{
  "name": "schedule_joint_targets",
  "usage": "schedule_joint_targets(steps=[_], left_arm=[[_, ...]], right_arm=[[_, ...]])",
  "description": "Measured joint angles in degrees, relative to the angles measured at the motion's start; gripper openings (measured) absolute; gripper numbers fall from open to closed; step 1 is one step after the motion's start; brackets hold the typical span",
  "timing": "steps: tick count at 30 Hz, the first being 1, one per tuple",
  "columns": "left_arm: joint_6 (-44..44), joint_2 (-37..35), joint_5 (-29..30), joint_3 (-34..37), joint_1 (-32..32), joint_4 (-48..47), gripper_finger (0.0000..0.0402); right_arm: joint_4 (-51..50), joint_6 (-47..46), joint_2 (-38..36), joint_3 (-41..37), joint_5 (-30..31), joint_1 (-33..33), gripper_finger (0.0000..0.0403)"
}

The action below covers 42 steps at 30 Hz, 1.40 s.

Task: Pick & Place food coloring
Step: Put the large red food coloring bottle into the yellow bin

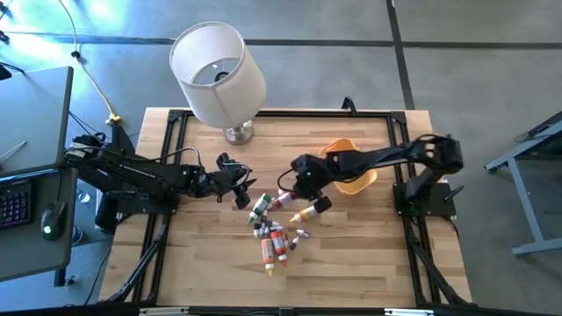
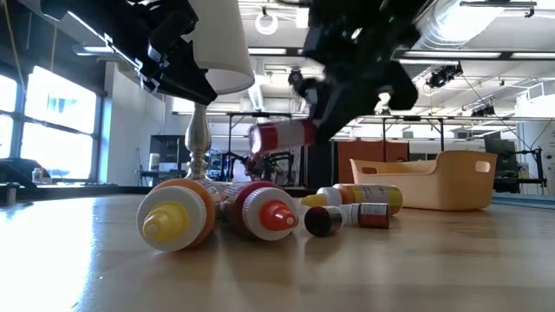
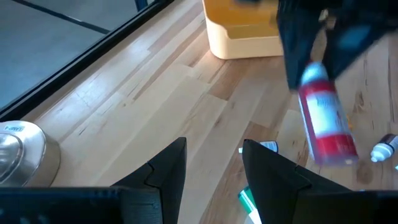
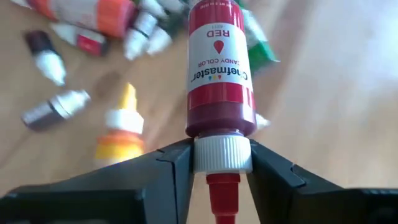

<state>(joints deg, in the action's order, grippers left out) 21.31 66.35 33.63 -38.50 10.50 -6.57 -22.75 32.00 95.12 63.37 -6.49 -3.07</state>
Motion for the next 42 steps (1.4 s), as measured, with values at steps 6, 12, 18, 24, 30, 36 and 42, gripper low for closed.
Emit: schedule_joint_targets(steps=[6, 12, 18, 24, 30, 36, 42], left_arm=[[-0.04, 0.0, 0.1, 0.0, 0.0, 0.57, 0.0156], [-0.06, 0.0, 0.59, 0.0, -0.01, 0.7, 0.0156], [-0.21, 0.0, 0.7, -0.01, 0.0, 0.8, 0.0156], [-1.54, 0.0, 1.92, -0.02, 0.0, 0.85, 0.0156], [-1.55, 0.0, 1.95, -0.02, -0.01, 0.83, 0.0156], [-1.57, 0.0, 1.95, -0.02, -0.02, 0.79, 0.0156], [-1.57, 0.0, 1.97, -0.02, 0.0, 0.39, 0.0156]], right_arm=[[-14.04, 0.44, -9.62, -0.02, 27.74, 3.04, 0.0119], [-29.27, 5.52, -13.94, 0.0, 42.38, 1.93, 0.0125], [-40.47, 12.32, -11.17, -0.07, 49.4, -2.47, 0.0126], [-41.13, 19.88, -6.13, -0.07, 53.95, -7.58, 0.0127], [-41.3, 31.06, -0.75, -0.09, 58.48, -9.73, 0.0127], [-41.24, 36.2, 3.16, -0.09, 61.98, -9.73, 0.0127], [-40.73, 35.11, 5.3, -0.09, 59.02, -9.71, 0.0127]])
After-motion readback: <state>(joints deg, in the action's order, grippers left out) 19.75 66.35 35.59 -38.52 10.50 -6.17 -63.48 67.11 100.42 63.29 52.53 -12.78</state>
